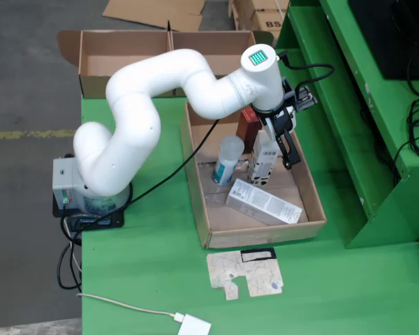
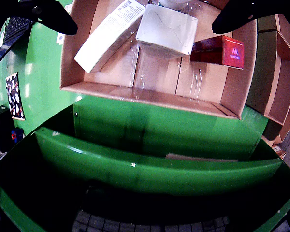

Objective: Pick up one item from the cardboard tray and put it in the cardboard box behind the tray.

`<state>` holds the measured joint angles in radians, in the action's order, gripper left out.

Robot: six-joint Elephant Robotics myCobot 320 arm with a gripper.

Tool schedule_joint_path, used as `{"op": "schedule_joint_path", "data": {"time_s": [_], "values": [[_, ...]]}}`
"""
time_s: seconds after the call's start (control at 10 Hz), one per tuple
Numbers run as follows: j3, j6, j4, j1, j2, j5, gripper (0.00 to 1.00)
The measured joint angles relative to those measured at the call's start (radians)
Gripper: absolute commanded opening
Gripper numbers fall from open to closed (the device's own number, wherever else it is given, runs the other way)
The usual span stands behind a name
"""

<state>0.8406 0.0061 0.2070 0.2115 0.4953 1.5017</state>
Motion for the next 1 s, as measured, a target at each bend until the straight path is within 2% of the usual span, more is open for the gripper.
{"op": "schedule_joint_path", "data": {"time_s": [1.0], "values": [[0.06,0.001,0.075,0.0,0.046,-0.002,1.0]]}}
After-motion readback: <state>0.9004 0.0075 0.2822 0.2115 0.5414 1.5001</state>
